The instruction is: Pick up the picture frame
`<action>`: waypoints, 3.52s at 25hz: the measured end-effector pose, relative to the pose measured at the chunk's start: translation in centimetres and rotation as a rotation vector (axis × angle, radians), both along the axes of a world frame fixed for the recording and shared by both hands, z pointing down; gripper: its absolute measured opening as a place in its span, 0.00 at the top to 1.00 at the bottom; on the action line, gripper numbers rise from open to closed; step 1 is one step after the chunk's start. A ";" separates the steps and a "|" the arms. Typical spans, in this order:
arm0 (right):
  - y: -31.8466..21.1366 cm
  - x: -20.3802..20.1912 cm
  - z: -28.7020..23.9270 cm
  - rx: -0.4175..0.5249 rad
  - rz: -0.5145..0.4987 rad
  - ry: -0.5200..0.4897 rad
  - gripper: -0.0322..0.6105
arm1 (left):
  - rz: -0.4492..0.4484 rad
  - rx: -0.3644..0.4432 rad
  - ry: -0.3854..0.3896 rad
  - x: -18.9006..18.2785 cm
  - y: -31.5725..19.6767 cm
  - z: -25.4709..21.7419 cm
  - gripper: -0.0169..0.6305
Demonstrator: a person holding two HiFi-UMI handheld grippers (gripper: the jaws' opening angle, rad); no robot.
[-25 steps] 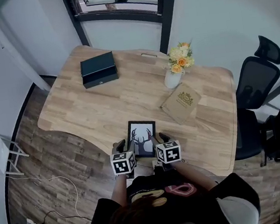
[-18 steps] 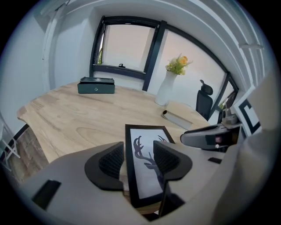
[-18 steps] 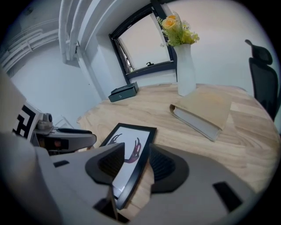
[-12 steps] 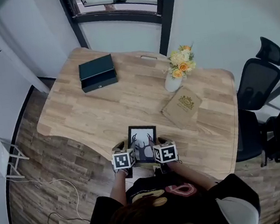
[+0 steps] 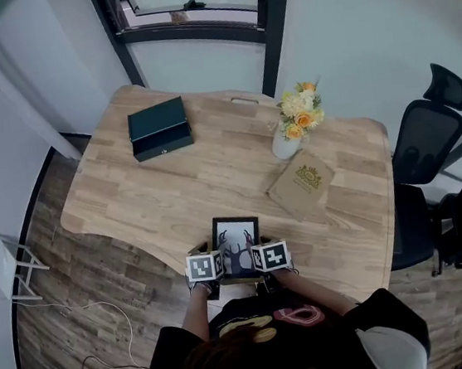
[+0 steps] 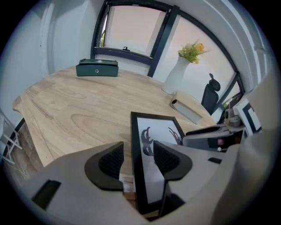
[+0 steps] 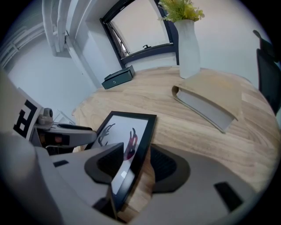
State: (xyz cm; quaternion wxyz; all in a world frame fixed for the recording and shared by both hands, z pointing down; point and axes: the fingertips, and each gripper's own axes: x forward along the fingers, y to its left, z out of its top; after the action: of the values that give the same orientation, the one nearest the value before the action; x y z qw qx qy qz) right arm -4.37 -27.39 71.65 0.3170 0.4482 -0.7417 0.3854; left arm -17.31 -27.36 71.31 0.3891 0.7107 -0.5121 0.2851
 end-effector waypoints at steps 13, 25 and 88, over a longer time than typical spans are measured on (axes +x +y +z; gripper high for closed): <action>0.2 0.0 1.1 -0.030 -0.028 0.069 0.66 | -0.002 -0.053 -0.019 0.3 -0.1 1.3 0.64; 0.2 -0.2 1.2 -0.045 -0.008 0.093 0.68 | -0.021 -0.060 -0.031 0.2 0.0 1.2 0.64; 1.8 -0.1 -4.7 0.122 -0.077 0.079 0.80 | -0.073 0.033 0.032 -0.5 3.4 -4.8 0.85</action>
State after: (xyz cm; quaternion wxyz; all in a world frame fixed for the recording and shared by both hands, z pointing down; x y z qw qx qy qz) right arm -4.49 -25.57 66.97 0.3330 0.4525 -0.7674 0.3089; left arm -17.83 -23.94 66.55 0.3957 0.7023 -0.5361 0.2508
